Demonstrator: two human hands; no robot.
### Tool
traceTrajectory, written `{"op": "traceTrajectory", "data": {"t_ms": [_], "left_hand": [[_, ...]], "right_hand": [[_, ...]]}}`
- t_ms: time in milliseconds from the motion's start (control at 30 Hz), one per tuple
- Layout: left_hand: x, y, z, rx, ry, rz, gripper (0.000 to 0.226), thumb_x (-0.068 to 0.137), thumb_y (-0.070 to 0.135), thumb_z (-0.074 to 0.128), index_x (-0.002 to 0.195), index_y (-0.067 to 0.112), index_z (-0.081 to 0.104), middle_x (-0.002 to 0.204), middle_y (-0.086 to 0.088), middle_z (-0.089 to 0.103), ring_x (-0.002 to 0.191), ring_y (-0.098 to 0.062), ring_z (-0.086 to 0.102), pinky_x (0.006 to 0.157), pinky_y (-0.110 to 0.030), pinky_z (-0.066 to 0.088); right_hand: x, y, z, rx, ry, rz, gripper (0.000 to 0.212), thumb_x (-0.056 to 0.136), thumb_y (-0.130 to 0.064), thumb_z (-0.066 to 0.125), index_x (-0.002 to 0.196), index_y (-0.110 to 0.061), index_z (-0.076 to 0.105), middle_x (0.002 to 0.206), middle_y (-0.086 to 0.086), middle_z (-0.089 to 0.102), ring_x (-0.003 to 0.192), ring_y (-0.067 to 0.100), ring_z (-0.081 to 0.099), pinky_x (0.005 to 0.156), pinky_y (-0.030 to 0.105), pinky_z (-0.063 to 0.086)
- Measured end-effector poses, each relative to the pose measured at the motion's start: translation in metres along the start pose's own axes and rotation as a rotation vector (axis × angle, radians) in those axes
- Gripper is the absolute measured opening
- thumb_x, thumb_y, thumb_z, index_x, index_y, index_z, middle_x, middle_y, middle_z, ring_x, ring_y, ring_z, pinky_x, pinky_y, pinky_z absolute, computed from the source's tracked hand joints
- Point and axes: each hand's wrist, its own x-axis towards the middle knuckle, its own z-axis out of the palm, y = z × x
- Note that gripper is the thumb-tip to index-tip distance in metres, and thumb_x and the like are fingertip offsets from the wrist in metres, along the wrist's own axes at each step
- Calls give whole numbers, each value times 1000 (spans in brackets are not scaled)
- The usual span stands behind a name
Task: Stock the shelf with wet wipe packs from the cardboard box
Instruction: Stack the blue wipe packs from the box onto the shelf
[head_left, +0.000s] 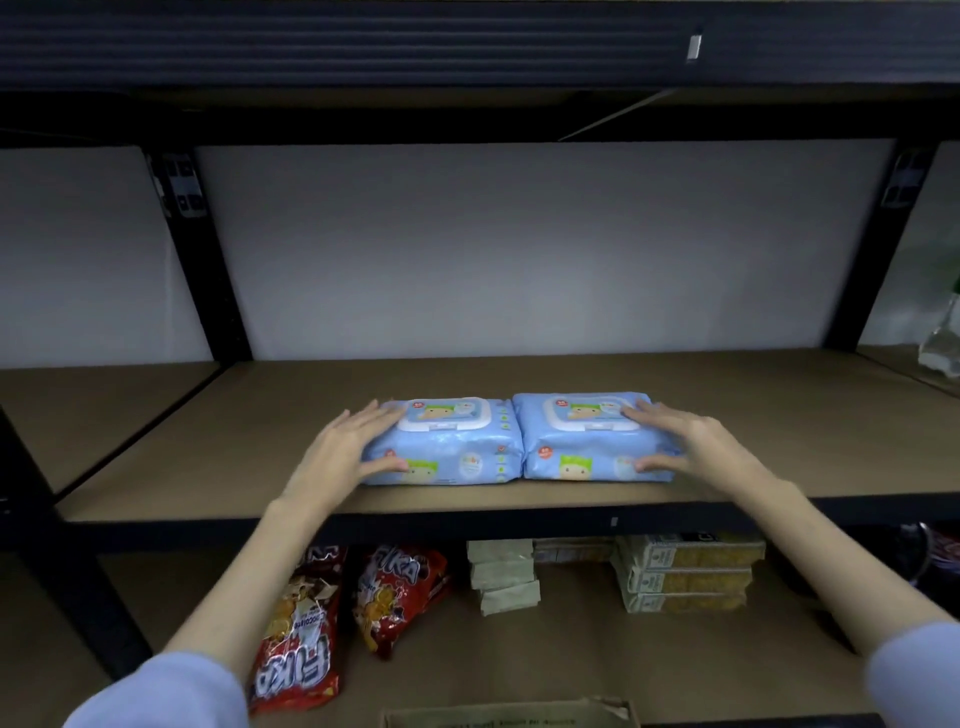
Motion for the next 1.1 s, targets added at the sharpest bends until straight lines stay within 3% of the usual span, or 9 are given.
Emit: {"op": "traceTrajectory", "data": {"t_ms": [67,167,267,333,400,567,733,867,1100], "left_hand": [[-3,1,6,-78,49,-73,70,72,40,69,135,22,46,140,-2,47,132,-20,42,109,-33,32],[-10,7,17,-116,156,-95,57,78,27,70,132,20,52,134,-5,55,125,-20,49,102,-30,38],[-13,5,13,-79,129,-90,59,79,41,65,133,20,51,136,-4,52,128,-21,46,105,-33,36],[-14,6,9,65,165,-38,78,76,72,41,130,17,53,134,-4,54,126,-23,49,106,-38,34],[-10,13,11,195,205,17,90,74,81,22,128,16,55,134,-4,54,125,-22,50,106,-38,31],[18,50,36,448,132,190,79,73,72,28,125,18,54,130,-5,58,118,-23,57,102,-38,34],[31,51,51,430,148,253,67,71,60,37,110,14,67,111,1,69,100,-19,67,85,-32,51],[35,50,55,438,201,271,62,71,56,41,105,13,69,106,0,71,95,-19,69,89,-29,35],[28,57,53,507,201,272,56,72,53,42,106,15,66,108,-2,70,98,-21,68,86,-34,50]], "right_hand": [[1,1,6,44,73,5,65,69,-28,79,128,-30,53,140,-1,47,132,18,43,107,30,36],[1,-4,12,80,152,31,59,69,-22,79,125,-21,59,136,1,51,124,18,51,98,22,36],[-5,-3,10,4,144,-24,65,71,-28,78,130,-22,52,139,1,49,127,22,48,104,31,36],[-12,-2,9,-123,147,-15,75,71,-45,73,137,-24,43,144,4,42,133,27,40,106,39,32],[-15,-7,14,-274,219,-27,83,68,-67,55,138,-24,43,145,10,41,133,34,39,104,48,33],[9,-45,31,-444,195,-135,78,66,-74,38,122,-24,59,131,14,56,117,36,56,88,56,44],[21,-52,42,-470,168,-202,69,67,-69,38,112,-25,67,112,2,69,95,27,69,73,42,53],[22,-52,44,-451,193,-212,68,68,-67,39,112,-24,68,110,2,70,93,27,69,72,39,52],[10,-63,48,-493,203,-202,64,72,-61,40,114,-20,65,114,6,67,100,31,66,76,53,50]]}}
